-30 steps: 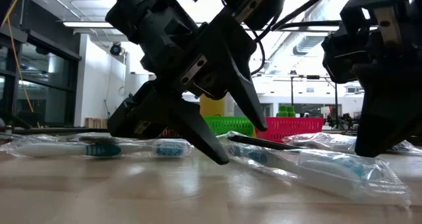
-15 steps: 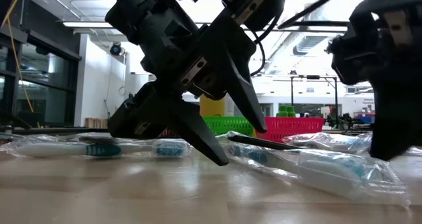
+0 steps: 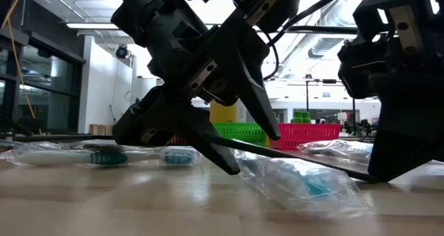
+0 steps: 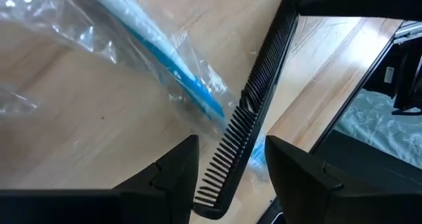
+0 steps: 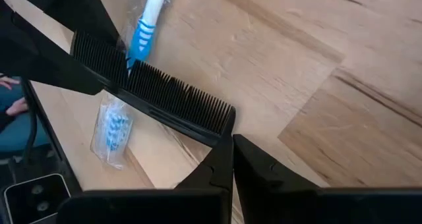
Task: Pick & Place Travel size toiletries
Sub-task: Put the black comb into the green bin
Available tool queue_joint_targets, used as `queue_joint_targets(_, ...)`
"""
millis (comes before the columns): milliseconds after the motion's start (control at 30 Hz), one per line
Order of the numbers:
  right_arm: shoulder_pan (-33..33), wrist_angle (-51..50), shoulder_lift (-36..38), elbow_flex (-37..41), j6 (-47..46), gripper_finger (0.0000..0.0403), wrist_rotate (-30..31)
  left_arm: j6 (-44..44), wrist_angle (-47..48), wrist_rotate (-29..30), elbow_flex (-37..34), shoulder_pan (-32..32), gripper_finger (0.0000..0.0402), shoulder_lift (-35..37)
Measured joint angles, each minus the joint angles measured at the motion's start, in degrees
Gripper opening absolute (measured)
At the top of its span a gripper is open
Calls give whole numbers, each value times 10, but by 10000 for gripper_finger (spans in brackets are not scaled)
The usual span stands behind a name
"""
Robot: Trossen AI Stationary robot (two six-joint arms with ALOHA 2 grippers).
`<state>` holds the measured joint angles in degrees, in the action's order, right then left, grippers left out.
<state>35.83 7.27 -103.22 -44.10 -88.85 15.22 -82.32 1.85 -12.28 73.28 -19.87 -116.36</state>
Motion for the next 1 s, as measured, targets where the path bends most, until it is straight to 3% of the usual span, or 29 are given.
queue_joint_targets(333, 0, -2, -1, 0, 2, 3, -1, -2, 0, -35, 0, 0, 170, 0)
queue_joint_targets(833, 0, -3, -2, 1, 2, 3, 0, 13, 0, -67, 0, 0, 19, 0)
queue_joint_targets(1000, 0, -2, 1, 1, 2, 3, -2, 27, 0, -71, 0, 0, 12, 0)
